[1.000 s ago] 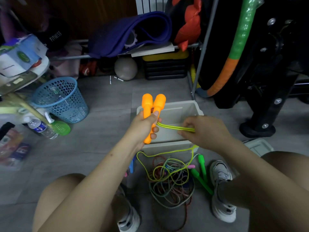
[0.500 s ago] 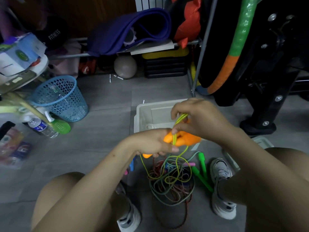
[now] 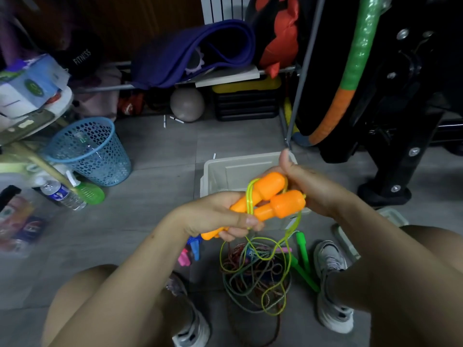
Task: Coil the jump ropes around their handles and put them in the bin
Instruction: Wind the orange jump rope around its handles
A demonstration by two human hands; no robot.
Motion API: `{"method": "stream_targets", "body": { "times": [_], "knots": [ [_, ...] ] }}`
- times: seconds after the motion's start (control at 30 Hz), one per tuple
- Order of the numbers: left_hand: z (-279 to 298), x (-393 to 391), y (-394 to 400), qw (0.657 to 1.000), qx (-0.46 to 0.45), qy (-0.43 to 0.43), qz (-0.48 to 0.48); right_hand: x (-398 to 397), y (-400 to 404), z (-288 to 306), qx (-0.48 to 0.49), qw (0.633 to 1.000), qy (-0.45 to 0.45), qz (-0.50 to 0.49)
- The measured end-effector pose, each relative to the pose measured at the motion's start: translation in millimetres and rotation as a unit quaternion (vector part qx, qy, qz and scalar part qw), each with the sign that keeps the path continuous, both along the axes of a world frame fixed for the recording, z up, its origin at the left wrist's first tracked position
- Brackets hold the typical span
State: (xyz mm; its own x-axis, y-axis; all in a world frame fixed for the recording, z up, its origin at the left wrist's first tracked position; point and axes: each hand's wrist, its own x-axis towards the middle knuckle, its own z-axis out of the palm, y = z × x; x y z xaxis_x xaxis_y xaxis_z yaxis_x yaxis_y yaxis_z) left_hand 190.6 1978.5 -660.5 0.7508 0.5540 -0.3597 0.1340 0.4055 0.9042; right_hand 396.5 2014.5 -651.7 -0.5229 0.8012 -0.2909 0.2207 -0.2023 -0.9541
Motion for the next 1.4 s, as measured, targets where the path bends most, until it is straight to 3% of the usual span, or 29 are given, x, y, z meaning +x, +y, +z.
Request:
{"method": "stream_targets", "body": {
  "times": [0.13,0.27,0.5,0.63,0.83,1.0,1.4],
  "knots": [
    [5,-6,3,0.993,-0.017,-0.060,0.100,-6,-6,-10,-0.041,0.995,0.078,0.038],
    [10,-5,4,0.987,0.000,-0.053,0.155,-12,-20,-15,0.062,0.996,0.058,-0.010],
    [13,3,5,0.974,0.025,0.031,0.222,-29,-29,-25,0.084,0.980,0.070,-0.168],
    [7,8,9,0.959,0.062,0.127,0.247,-30,-29,-31,0.120,0.968,0.062,-0.210],
    [5,17,6,0.944,0.096,0.170,0.267,-32,-28,-35,0.146,0.951,0.084,-0.260],
    [1,25,3,0.929,0.164,0.171,0.285,-31,-20,-33,0.079,0.961,0.120,-0.236],
    [0,22,8,0.920,0.204,0.197,0.272,-38,-26,-45,0.051,0.978,0.077,-0.186]
  ]
}}
